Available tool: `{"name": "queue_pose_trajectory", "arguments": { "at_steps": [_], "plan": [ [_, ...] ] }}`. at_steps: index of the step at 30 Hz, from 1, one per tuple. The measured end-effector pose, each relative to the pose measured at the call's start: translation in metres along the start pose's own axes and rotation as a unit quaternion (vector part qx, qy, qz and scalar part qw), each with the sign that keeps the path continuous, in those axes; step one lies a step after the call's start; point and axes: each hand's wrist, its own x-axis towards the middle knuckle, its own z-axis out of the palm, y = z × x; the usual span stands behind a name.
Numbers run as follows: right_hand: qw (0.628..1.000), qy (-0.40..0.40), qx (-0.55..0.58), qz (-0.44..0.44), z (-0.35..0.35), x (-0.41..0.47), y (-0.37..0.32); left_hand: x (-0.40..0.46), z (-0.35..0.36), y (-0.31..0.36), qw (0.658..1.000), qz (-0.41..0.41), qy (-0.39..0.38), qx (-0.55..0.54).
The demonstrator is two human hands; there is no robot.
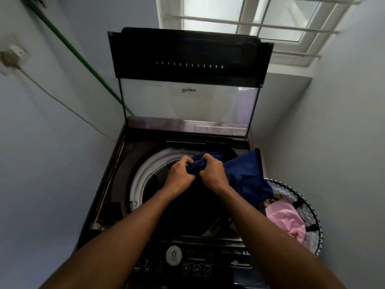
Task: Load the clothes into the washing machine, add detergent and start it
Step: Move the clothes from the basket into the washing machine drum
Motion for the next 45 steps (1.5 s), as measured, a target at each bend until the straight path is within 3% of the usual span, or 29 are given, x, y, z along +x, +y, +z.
{"name": "queue_pose_trajectory", "arguments": {
  "at_steps": [11,17,25,34,39,42,45],
  "plan": [
    [0.995,-0.092,0.009,0.027,0.057,0.015,-0.013,-0.002,-0.031,-0.050,0.998,-0.032,0.047,0.036],
    [0.970,-0.172,-0.114,0.126,0.065,0.023,0.003,0.001,-0.025,-0.067,0.995,-0.026,-0.023,0.098],
    [0.995,-0.009,-0.084,0.044,0.026,0.018,0.015,0.013,0.002,-0.028,0.995,0.038,-0.056,0.075],
    [0.988,0.149,-0.028,0.029,-0.053,0.005,0.058,0.027,0.071,0.052,0.988,0.135,-0.062,0.051],
    [0.970,0.229,0.003,0.080,-0.092,-0.006,0.111,0.022,0.120,0.094,0.965,0.237,-0.062,0.096],
    [0.961,0.230,0.018,0.150,-0.110,-0.015,0.157,0.017,0.152,0.116,0.925,0.343,-0.020,0.160],
    [0.955,0.203,0.032,0.216,-0.119,-0.026,0.210,0.016,0.190,0.135,0.903,0.382,-0.036,0.191]
  ]
}}
